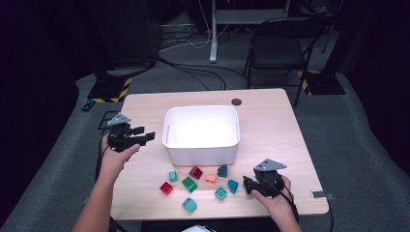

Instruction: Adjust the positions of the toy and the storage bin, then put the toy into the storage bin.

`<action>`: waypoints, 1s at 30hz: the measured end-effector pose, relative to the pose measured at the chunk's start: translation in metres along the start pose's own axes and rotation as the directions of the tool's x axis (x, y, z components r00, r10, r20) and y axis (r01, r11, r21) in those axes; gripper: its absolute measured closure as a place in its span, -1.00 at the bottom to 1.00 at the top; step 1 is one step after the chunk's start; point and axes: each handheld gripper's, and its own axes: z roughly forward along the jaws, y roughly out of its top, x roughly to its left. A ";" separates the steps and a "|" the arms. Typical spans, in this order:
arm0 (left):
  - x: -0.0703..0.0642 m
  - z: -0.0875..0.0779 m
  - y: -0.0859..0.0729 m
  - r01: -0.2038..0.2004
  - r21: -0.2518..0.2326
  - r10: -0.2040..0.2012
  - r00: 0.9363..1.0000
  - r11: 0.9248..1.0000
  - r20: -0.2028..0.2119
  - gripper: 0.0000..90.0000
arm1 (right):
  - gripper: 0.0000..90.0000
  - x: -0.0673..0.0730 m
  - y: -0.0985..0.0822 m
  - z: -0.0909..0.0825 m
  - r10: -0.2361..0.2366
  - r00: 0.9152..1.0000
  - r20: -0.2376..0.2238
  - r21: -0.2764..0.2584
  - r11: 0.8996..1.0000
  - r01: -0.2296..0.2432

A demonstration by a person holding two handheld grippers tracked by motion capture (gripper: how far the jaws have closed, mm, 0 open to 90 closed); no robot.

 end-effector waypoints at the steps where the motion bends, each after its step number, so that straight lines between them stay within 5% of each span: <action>1: 0.002 -0.001 0.000 0.005 -0.007 -0.005 1.000 1.000 0.000 -0.10 | 0.09 0.000 -0.002 0.001 -0.004 1.000 -0.003 0.000 1.000 0.004; 24: 0.011 -0.006 0.002 0.046 -0.036 -0.047 0.999 0.998 -0.017 -0.10 | 0.01 0.004 -0.024 0.022 0.010 0.999 -0.032 0.115 0.993 -0.006; 30: 0.011 -0.006 0.002 0.044 -0.038 -0.045 0.999 0.998 -0.014 -0.10 | 0.13 0.003 -0.026 0.023 0.006 1.000 -0.023 0.139 0.990 -0.003</action>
